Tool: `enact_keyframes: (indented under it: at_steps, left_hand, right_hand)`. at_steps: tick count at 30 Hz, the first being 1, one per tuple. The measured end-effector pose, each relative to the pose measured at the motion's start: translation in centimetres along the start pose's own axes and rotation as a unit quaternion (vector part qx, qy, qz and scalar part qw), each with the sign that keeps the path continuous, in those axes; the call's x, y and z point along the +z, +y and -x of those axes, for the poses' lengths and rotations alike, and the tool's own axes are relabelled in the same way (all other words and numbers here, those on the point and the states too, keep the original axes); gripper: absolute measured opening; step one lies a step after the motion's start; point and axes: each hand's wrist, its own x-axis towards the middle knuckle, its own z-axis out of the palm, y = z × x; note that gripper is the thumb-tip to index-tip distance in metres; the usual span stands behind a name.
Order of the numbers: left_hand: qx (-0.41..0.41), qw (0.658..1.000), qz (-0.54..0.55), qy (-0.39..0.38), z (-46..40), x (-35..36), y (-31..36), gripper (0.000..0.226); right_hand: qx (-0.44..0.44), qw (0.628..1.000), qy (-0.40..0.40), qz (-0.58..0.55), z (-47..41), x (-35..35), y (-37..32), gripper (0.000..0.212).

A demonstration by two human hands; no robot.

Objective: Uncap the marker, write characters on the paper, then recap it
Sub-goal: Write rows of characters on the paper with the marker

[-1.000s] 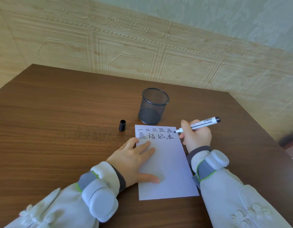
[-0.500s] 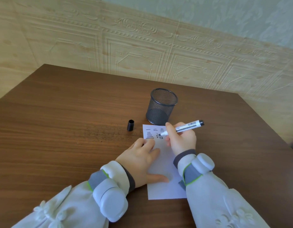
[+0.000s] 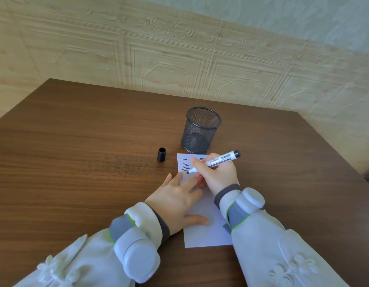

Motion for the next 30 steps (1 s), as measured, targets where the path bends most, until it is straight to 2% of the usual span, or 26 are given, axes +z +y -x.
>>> enact_keyframes:
  at_steps: [12, 20, 30]
  left_hand:
    - [-0.023, 0.999, -0.002, -0.037, -0.08, -0.58, 0.64, 0.073]
    - [-0.025, 0.999, -0.004, -0.043, -0.08, -0.52, 0.6, 0.074]
    - [-0.021, 0.999, -0.008, -0.04, -0.01, -0.51, 0.52, 0.074]
  right_hand:
    - [-0.018, 0.996, -0.005, 0.083, 0.27, -0.09, -0.42, 0.024]
    - [-0.003, 0.998, -0.004, 0.055, 0.23, -0.13, -0.35, 0.025]
    - [-0.006, 0.996, -0.006, 0.091, 0.34, -0.02, -0.5, 0.025]
